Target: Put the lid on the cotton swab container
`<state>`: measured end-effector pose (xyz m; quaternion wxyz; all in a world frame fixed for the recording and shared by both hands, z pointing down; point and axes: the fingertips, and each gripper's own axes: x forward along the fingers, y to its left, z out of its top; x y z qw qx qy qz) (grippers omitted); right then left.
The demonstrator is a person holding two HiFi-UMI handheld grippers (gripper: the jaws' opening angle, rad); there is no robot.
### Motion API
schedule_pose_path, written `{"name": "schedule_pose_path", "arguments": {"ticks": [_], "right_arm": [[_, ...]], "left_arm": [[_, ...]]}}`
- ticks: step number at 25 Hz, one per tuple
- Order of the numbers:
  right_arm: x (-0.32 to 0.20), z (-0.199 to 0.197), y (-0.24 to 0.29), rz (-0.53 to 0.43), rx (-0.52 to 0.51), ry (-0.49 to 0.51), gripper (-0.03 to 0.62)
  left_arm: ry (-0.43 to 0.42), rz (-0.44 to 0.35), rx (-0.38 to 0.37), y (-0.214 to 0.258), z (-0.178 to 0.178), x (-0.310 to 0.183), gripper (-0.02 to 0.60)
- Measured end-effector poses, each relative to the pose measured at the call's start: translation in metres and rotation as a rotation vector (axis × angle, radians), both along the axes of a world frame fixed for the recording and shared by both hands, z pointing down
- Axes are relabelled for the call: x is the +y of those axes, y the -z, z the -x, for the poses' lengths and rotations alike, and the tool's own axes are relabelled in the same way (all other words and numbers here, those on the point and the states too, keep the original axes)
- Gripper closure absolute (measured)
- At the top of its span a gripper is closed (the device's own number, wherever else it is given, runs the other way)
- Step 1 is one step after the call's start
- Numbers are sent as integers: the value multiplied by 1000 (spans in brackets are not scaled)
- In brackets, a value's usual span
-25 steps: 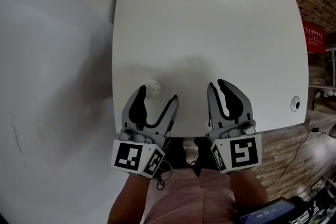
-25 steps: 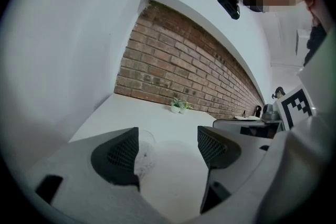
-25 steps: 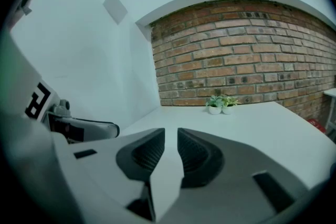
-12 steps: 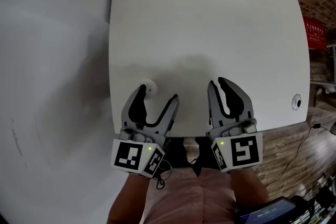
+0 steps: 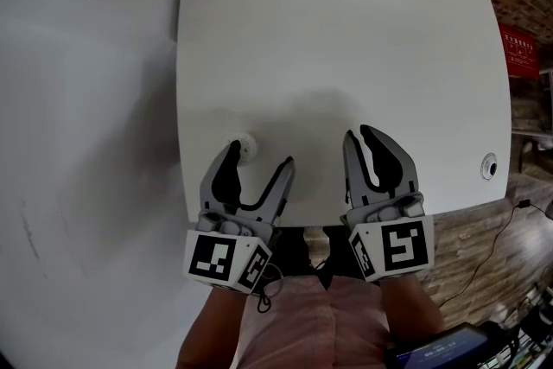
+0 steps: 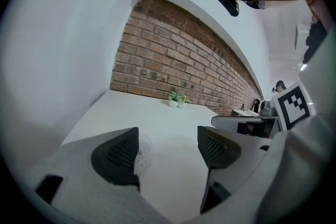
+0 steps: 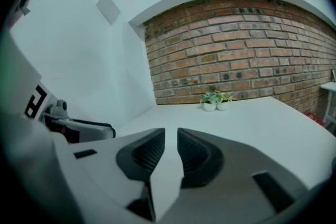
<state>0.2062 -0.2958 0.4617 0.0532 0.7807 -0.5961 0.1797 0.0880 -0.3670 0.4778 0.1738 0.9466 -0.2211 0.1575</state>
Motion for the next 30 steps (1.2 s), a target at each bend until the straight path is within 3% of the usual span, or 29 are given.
{"name": "schedule_pose_path", "arguments": {"ticks": [18,26,30], "right_arm": [[0,-12,0,-5,-14,-7,516],[2,-16,3,-17,-10,-4,516],[-2,-18,20,-57,20,21,516]], "left_arm": [[-31,-7,-88,-8,-11,5,222],[-11,-6,-66,-2,-11,9,216],[19,-54,2,25,-14,9,225]]}}
